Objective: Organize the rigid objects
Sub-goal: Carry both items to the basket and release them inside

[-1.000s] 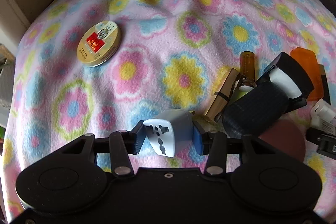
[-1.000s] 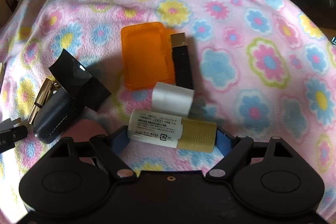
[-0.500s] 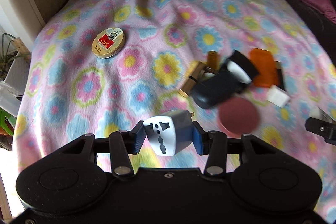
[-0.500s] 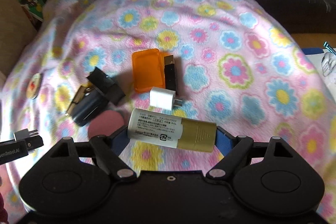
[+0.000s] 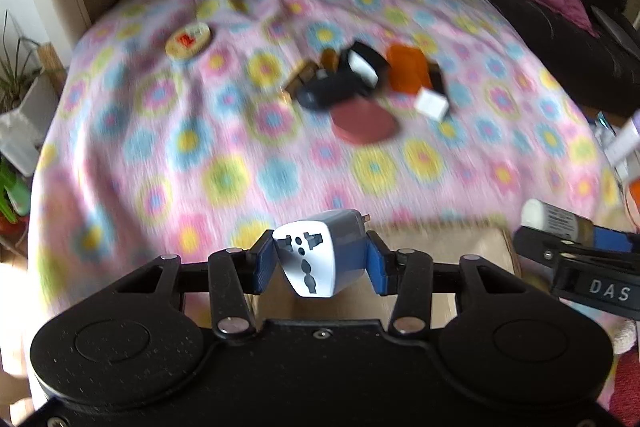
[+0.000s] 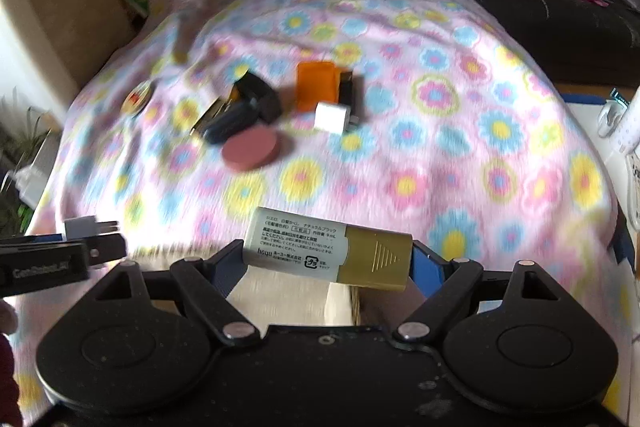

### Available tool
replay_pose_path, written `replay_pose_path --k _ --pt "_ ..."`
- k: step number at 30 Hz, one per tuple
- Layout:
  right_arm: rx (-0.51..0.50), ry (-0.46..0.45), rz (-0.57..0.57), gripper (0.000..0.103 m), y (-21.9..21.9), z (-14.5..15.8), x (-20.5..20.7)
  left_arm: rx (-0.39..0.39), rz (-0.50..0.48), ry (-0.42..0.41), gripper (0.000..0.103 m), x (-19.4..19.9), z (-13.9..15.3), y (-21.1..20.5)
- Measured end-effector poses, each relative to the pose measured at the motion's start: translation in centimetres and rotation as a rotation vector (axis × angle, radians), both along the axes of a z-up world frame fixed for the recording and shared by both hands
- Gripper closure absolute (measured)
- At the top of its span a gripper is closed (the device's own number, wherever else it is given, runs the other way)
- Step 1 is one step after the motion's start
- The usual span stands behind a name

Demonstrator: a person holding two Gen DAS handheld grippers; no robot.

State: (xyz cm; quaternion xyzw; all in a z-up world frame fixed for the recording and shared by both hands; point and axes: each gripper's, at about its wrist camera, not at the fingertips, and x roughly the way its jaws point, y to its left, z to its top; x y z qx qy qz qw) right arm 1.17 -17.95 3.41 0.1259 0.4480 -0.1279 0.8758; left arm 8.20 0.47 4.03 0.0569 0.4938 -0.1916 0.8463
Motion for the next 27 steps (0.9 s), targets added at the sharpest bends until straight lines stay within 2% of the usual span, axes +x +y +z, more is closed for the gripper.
replay_pose_path --k 3,8,11,15,17,27 --pt "-0.004 0.024 0.024 0.018 1.2 -0.7 -2.6 0.021 -0.006 0.019 0.057 -2.6 -1.0 0.2" --pt "-0.008 0.068 0.059 0.018 2.8 -1.6 -6.1 0.031 0.005 0.097 0.057 -5.4 -3.1 0.8" --pt "-0.026 0.078 0.083 0.018 3.6 -2.3 -7.4 0.036 0.024 0.134 0.062 -6.2 -4.3 1.1" --pt "-0.060 0.073 0.124 0.017 4.6 -2.5 -7.3 0.045 0.037 0.132 0.062 -6.3 -4.7 1.2" --pt "-0.059 0.099 0.135 0.017 4.7 -2.9 -6.8 0.046 0.043 0.140 0.062 -6.3 -5.1 1.3" --pt "-0.054 0.144 0.138 0.017 4.7 -3.2 -6.2 0.055 0.054 0.145 0.060 -6.3 -5.5 1.5"
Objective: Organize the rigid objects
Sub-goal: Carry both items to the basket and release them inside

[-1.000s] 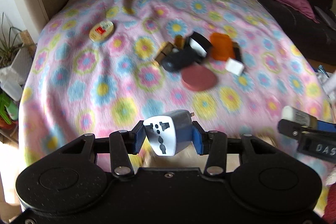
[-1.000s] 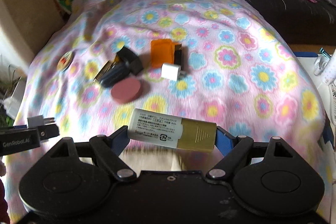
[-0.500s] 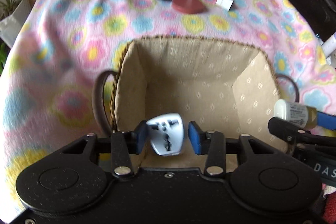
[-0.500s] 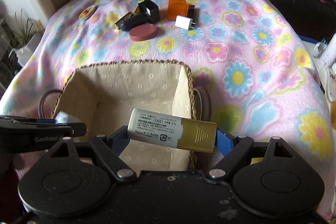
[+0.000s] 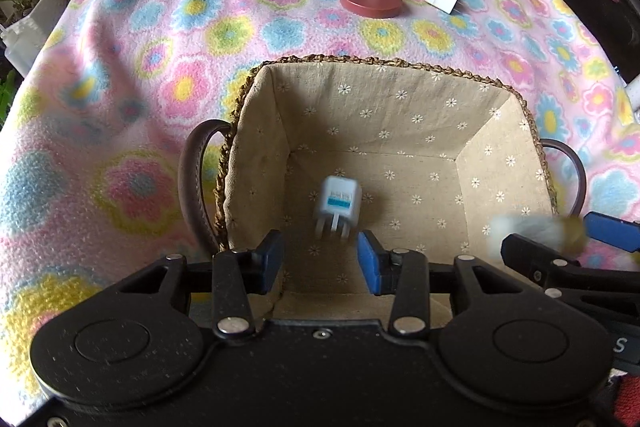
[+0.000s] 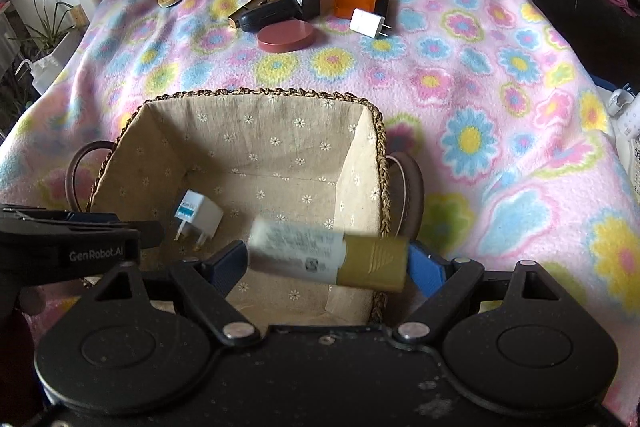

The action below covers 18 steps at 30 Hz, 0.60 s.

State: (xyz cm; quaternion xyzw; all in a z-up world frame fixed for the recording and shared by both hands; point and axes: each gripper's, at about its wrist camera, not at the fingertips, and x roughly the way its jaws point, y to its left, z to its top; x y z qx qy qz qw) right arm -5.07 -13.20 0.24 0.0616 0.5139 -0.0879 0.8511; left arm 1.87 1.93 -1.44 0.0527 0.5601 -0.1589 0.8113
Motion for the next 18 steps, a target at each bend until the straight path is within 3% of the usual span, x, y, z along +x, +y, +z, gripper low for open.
replay_pose_path --k 18 --pt "0.026 0.001 -0.035 0.014 -0.55 -0.10 0.08 0.059 -0.005 -0.010 0.044 -0.03 -0.16 -0.43"
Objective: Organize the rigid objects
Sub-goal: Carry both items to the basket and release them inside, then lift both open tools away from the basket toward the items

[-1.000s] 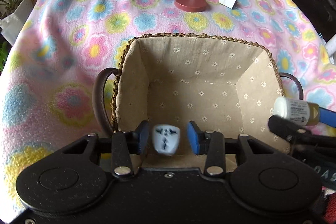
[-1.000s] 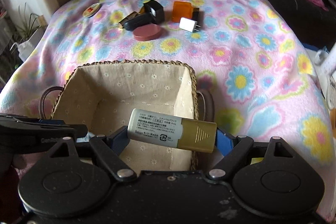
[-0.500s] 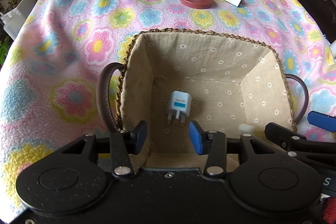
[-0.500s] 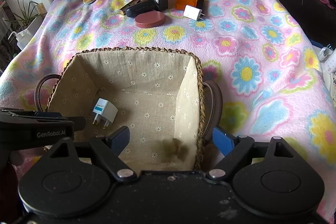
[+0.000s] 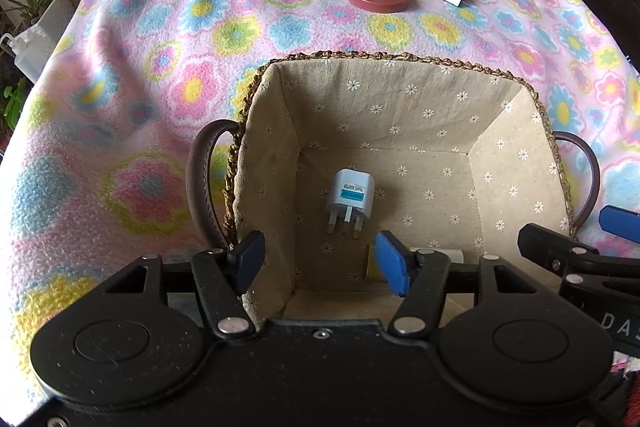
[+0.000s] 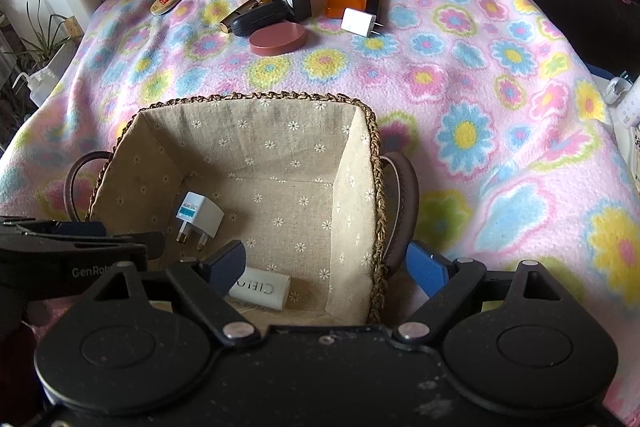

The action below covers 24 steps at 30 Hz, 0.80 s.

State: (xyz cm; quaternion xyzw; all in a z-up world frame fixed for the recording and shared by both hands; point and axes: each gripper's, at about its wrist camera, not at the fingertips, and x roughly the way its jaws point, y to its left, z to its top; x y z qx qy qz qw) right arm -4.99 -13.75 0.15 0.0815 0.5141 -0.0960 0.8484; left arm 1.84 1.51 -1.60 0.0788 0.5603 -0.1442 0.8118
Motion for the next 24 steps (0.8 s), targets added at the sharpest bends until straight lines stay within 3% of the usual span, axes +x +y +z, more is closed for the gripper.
replay_pose_path --k 24 --pt "0.012 0.013 -0.014 0.012 -0.17 -0.24 0.29 0.009 -0.017 0.008 0.037 -0.04 -0.16 -0.21"
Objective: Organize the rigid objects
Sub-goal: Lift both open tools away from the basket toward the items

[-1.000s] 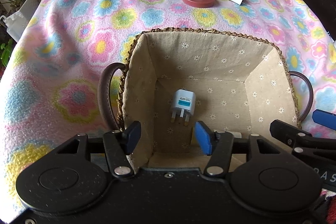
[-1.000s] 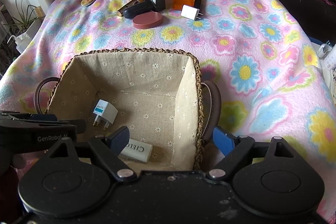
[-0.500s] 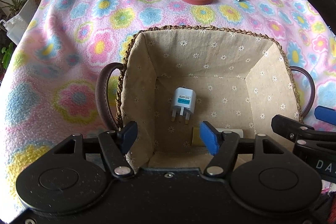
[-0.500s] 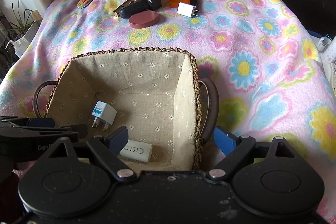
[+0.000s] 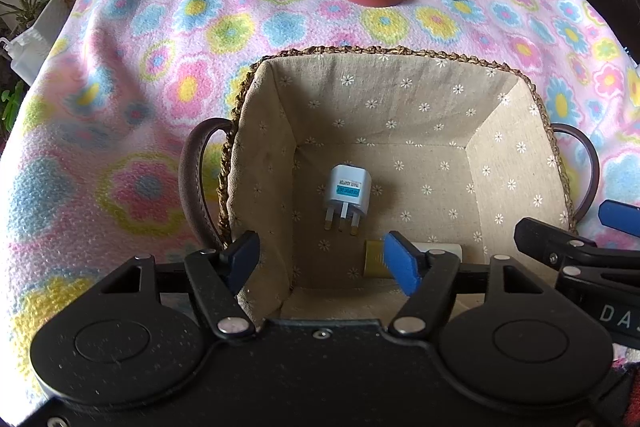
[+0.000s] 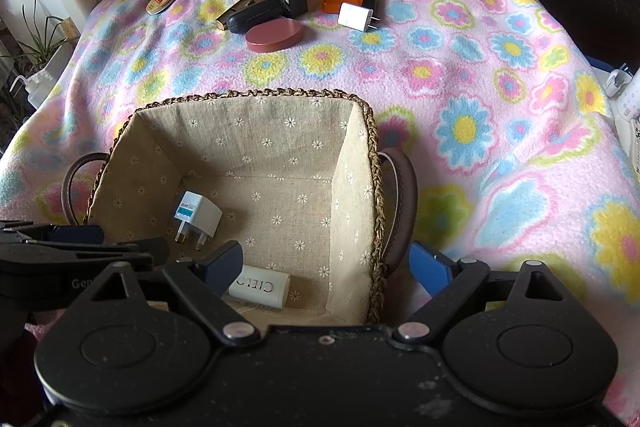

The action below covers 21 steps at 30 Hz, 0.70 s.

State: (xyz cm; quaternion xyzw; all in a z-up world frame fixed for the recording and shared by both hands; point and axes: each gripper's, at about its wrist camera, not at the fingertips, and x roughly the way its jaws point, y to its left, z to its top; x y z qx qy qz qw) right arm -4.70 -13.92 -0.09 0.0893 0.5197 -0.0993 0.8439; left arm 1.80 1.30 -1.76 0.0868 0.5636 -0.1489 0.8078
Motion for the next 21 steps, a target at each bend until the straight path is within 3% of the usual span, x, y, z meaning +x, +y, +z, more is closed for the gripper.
replay_pose_path --k 21 --pt "-0.011 -0.003 -0.002 0.010 0.07 0.26 -0.03 0.008 -0.014 -0.001 0.036 -0.21 0.17 0.12"
